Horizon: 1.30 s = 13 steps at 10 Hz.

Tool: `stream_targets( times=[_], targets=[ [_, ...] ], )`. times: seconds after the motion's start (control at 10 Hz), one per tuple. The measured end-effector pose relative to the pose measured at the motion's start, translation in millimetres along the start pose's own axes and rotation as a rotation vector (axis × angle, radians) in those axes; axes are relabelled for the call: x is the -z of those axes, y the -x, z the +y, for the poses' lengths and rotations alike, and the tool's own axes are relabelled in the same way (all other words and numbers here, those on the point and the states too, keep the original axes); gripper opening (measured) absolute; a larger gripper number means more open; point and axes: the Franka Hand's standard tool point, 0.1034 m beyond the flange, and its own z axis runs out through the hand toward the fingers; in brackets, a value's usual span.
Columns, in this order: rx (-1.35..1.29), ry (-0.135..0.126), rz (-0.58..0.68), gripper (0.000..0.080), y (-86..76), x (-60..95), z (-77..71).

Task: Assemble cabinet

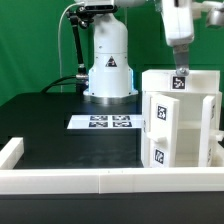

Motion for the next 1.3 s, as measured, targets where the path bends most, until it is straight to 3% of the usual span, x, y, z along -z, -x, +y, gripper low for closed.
stream_targets(
  times=[0.4,0.7,1.3],
  targets=[
    [0.037,0.0,-0.007,0.0796,1.5,-1.4,0.5],
    [0.374,0.029,-0.017,0.0796,5.3,0.9,-2.0],
    [0.829,0.018,-0.023,0.0796,5.2,3.5,-5.7]
  ],
)
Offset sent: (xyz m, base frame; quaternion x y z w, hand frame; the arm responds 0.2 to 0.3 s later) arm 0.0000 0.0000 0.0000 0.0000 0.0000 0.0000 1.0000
